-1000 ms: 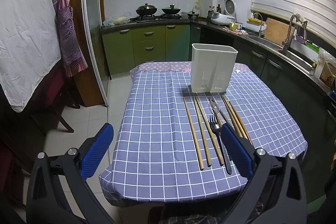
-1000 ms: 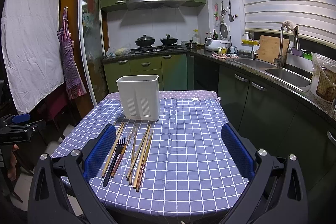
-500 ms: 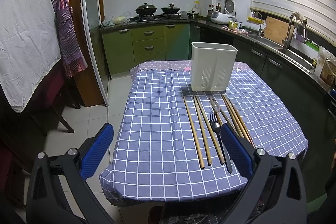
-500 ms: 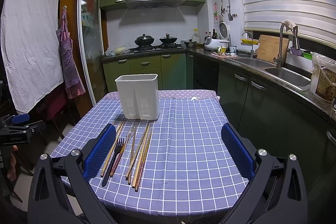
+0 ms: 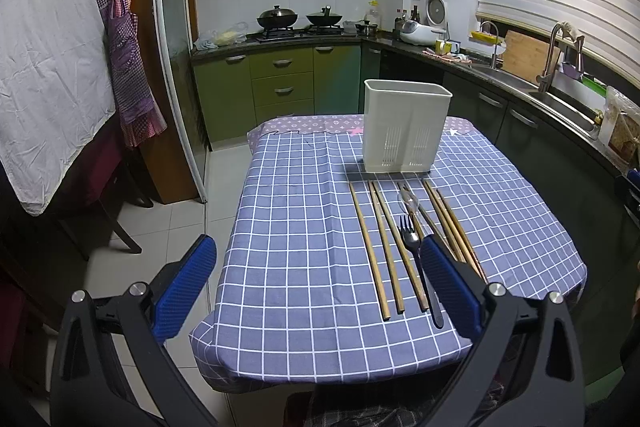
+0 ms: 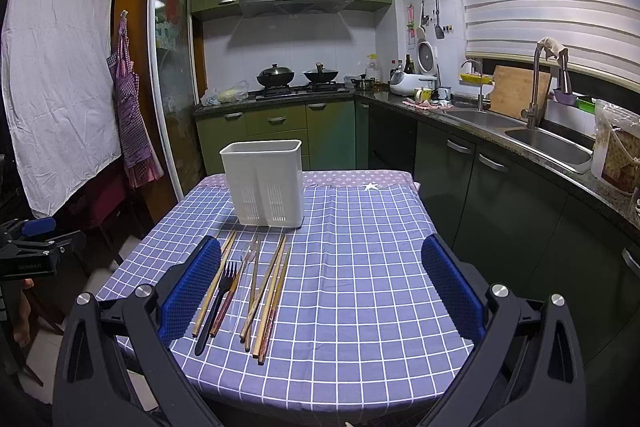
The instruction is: Organize utensils
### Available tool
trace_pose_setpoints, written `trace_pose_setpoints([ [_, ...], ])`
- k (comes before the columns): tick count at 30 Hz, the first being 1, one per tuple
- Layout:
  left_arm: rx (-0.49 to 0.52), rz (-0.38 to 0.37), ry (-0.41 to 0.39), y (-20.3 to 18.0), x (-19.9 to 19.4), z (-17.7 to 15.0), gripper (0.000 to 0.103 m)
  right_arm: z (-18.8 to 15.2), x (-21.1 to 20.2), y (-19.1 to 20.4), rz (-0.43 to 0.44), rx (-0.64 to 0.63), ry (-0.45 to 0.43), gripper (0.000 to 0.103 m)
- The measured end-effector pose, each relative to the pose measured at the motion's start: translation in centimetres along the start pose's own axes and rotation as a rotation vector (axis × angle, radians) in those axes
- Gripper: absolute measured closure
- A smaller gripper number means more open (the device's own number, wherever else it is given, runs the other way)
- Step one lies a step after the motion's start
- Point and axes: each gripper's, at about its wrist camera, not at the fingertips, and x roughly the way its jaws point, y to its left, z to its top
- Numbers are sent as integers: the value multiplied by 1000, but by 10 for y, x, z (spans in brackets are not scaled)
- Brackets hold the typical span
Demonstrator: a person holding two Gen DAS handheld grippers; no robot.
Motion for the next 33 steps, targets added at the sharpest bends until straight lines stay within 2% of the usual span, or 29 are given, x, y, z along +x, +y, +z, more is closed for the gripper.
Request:
trace_pose_setpoints([
  [11, 14, -1, 17, -1, 6, -2, 6, -1, 4, -2, -1, 4, 13, 4],
  [15, 20, -38, 68, -5, 20, 1, 6, -1, 13, -3, -15, -3, 32, 4],
  [17, 42, -66, 113, -11, 36, 5, 6, -1, 20, -4, -62, -40, 46, 4],
  [20, 96, -69, 162, -25, 56, 11, 6, 3, 42, -8, -103, -95, 98, 4],
  [24, 171, -79, 248, -54, 88, 22, 6, 7, 89, -28, -120, -93, 238, 4],
  [26, 178, -96, 290, -64, 103, 27, 6, 8, 115, -47, -101, -39, 318, 4],
  [28, 146, -143, 355, -73, 122, 33, 6, 8, 132, -60, -59, -4, 362, 4],
  [29, 122, -159, 392, -76, 131, 35, 8, 8, 139, -64, -47, 6, 380, 4],
  [30, 96, -171, 445, -80, 145, 36, 16, 7, 147, -68, -31, 15, 401, 4],
  [33, 86, -171, 535, -95, 167, 33, 38, 5, 168, -77, 2, 29, 480, 4],
])
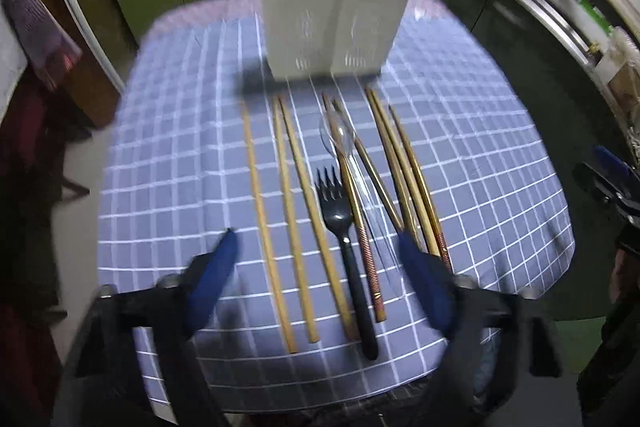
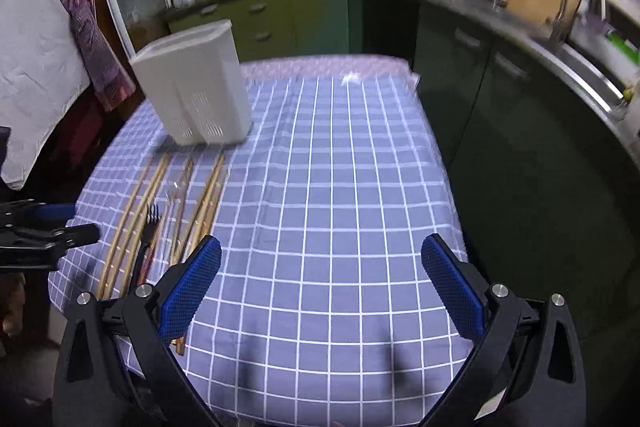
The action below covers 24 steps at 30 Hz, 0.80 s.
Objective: Organize utensils
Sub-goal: 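Lower the left tool onto the black plastic fork and close it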
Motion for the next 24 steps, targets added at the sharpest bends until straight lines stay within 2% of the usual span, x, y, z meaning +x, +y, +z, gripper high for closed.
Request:
trace_pose_setpoints([
  [1, -7, 6, 39, -4, 10, 2, 41, 2, 5, -2, 9, -2, 18, 4],
  [2, -8, 9, 61, -8, 15, 2, 49, 3, 9, -3, 8, -10, 33, 4],
  [4, -17, -7, 118, -14, 24, 0, 51, 4, 14, -2, -1, -21, 49, 4],
  [5, -22, -12, 140, -16, 28, -1, 56, 4, 16, -2, 4, -28, 54, 4],
  [6, -23, -9, 160, -19, 33, -2, 66, 4, 18, -1, 11, -32, 59, 4],
  [12, -66, -10, 245, -20, 56, -2, 83, 1, 28, 10, 62, -50, 75, 4],
  [24, -72, 17, 289, -16, 67, 4, 89, -1, 35, 17, 70, -80, 84, 4],
])
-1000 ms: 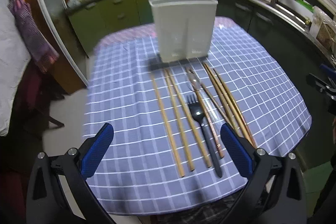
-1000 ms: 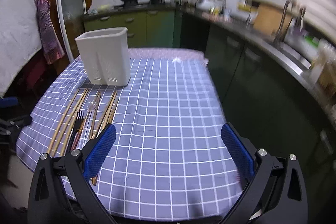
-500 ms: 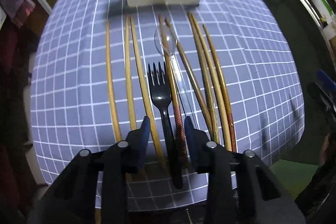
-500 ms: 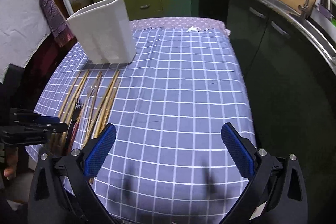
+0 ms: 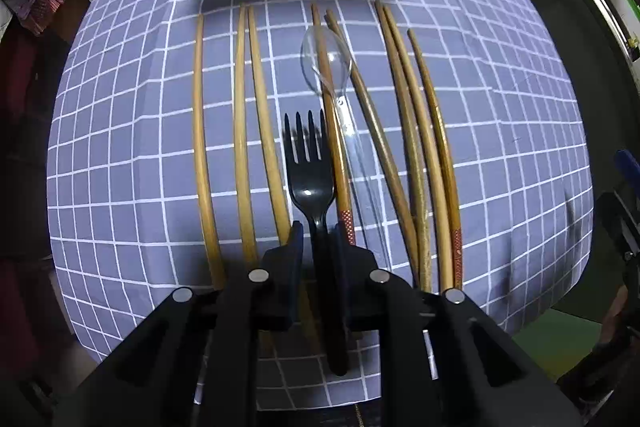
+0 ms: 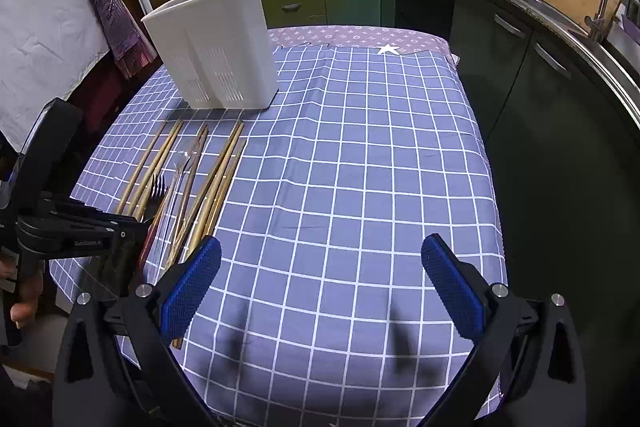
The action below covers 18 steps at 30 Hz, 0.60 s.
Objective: Organize utensils
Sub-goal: 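Lower the left tool onto the black plastic fork and close it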
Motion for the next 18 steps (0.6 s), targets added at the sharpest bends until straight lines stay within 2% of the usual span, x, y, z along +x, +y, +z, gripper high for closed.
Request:
trace_pose_setpoints([
  [7, 25, 7, -16, -3, 12, 5, 90, -3, 1, 2, -10, -12, 7, 4],
  [11, 21, -18, -25, -7, 10, 12, 94, -2, 2, 4, -32, -27, 17, 4],
  [15, 14, -47, -61, -3, 3, 14, 94, -1, -3, 5, -69, -49, 2, 4],
  [18, 10, -77, -110, 1, -10, 11, 94, 5, -2, 6, -45, -46, 24, 4],
])
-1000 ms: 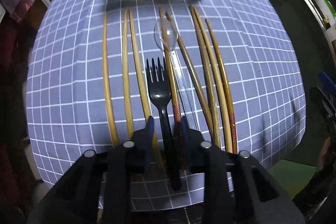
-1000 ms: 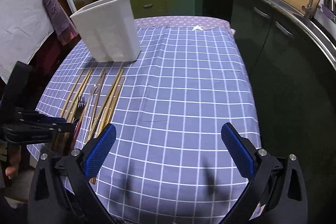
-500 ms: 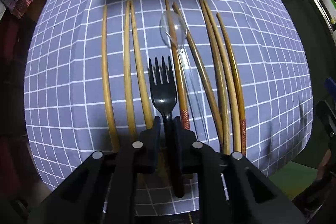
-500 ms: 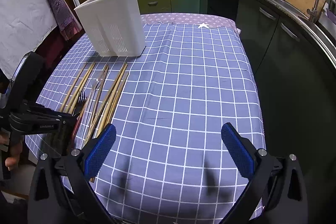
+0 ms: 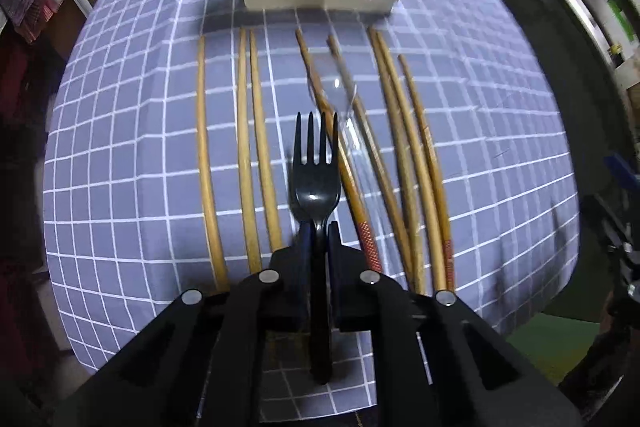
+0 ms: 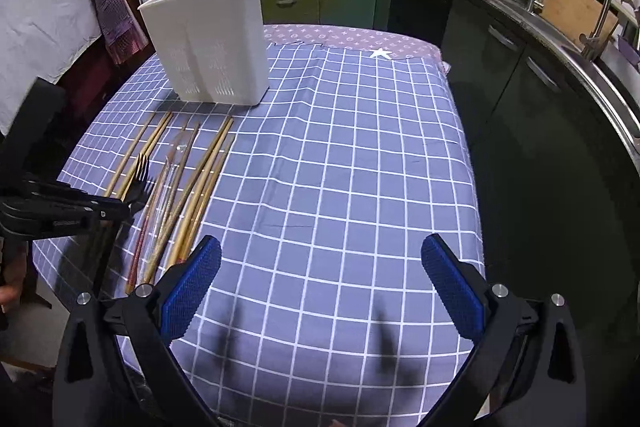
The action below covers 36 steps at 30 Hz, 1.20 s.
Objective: Organize utensils
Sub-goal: 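Lower the left tool onto the black plastic fork and close it, then lift the fork with the left tool toward the holder while the right tool grasps the clear spoon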
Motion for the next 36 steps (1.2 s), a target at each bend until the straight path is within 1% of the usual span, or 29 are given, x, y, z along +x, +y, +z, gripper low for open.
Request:
trace_pose_setpoints([
  [2, -7, -24, -37, 3, -11, -3, 94, 4, 5, 3, 35, -7, 38, 4],
  [3, -11, -37, -69, 5, -18, -3, 94, 7, 10, 6, 60, -10, 68, 5],
  [4, -14, -43, -96, 8, -27, -7, 94, 9, 12, 8, 73, -8, 85, 6],
  [5, -16, -49, -125, 11, -33, -9, 94, 11, 16, 12, 88, -6, 101, 10],
  [6, -16, -56, -160, 13, -41, -9, 94, 14, 19, 15, 100, -7, 120, 13],
  [8, -19, -61, -246, 17, -58, -15, 94, 23, 28, 23, 147, 2, 174, 15],
  [9, -19, -67, -302, 19, -67, -16, 94, 27, 33, 28, 175, 15, 198, 20],
  [10, -17, -72, -334, 22, -75, -18, 94, 32, 36, 35, 192, 15, 218, 22],
  [12, -9, -70, -410, 24, -89, -20, 94, 42, 42, 54, 217, -13, 246, 23],
  [14, 3, -57, -459, 27, -100, -25, 94, 50, 48, 71, 258, -30, 275, 23],
  [16, 14, -48, -498, 30, -109, -29, 94, 59, 59, 90, 276, -52, 307, 23],
  [17, 17, -46, -513, 30, -112, -30, 94, 64, 67, 99, 275, -60, 319, 28],
  [18, 22, -41, -531, 30, -116, -31, 94, 69, 75, 106, 275, -64, 336, 41],
  [19, 32, -29, -557, 29, -118, -33, 94, 71, 81, 110, 271, -60, 352, 52],
  [20, 39, -17, -578, 29, -121, -34, 94, 74, 90, 114, 261, -55, 377, 72],
  [21, 44, -10, -591, 29, -122, -36, 94, 76, 95, 117, 253, -55, 393, 83],
  [22, 52, -4, -603, 29, -123, -37, 94, 78, 102, 120, 247, -53, 409, 86],
  [24, 52, -7, -607, 30, -126, -38, 94, 81, 113, 127, 242, -54, 434, 86],
  [28, 46, -11, -595, 37, -122, -38, 94, 84, 129, 137, 227, -59, 448, 86],
  [36, 54, -18, -569, 46, -115, -41, 94, 92, 146, 143, 220, -57, 490, 86],
])
